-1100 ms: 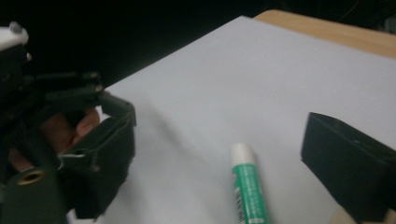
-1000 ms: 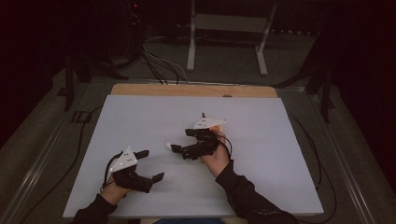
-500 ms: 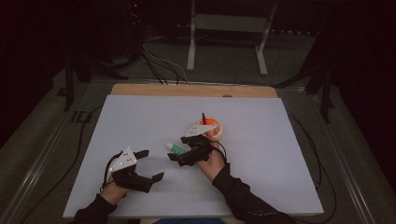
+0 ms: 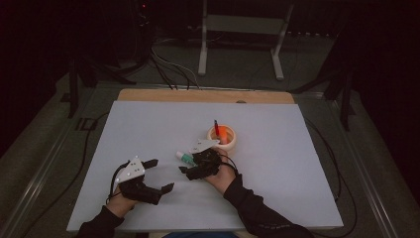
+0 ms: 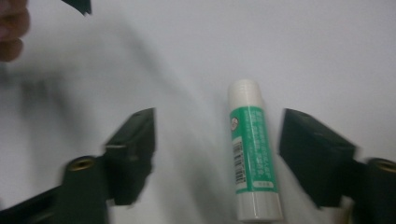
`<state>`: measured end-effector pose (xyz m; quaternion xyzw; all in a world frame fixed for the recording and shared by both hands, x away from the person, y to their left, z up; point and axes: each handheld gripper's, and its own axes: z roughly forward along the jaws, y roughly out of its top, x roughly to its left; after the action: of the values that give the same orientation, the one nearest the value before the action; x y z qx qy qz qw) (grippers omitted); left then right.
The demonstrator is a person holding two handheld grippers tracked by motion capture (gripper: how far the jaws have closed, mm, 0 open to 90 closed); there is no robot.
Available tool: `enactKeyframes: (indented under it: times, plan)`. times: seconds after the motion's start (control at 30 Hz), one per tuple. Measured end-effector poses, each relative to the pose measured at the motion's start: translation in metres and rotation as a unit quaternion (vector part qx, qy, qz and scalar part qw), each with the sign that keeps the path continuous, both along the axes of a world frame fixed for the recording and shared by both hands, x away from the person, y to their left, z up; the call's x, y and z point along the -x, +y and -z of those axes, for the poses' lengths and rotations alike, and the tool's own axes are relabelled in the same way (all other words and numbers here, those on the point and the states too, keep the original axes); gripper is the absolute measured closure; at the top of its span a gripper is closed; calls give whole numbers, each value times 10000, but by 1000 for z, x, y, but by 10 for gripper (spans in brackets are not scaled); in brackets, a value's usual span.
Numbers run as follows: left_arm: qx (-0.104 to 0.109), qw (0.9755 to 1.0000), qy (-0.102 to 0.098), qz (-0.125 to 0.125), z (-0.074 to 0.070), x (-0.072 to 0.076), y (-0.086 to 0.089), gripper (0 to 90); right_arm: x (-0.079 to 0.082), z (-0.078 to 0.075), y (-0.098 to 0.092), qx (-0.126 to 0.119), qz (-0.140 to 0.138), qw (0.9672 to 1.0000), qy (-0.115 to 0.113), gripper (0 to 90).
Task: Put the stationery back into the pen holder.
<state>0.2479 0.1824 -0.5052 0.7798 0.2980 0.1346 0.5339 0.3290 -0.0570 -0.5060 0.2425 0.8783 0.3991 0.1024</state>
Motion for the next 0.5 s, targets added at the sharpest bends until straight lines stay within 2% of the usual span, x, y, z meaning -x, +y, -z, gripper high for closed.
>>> enactKeyframes:
  times: [0.3, 0.5]
  plan:
    - [-8, 10000, -14, 7, 0, 0, 0, 2, -5, 9, 8, 375, 183, 9988, -268, 473]
    - [-4, 10000, -22, 9, 0, 0, 0, 2, -8, 18, 16, 664, 260, 9969, -323, 505]
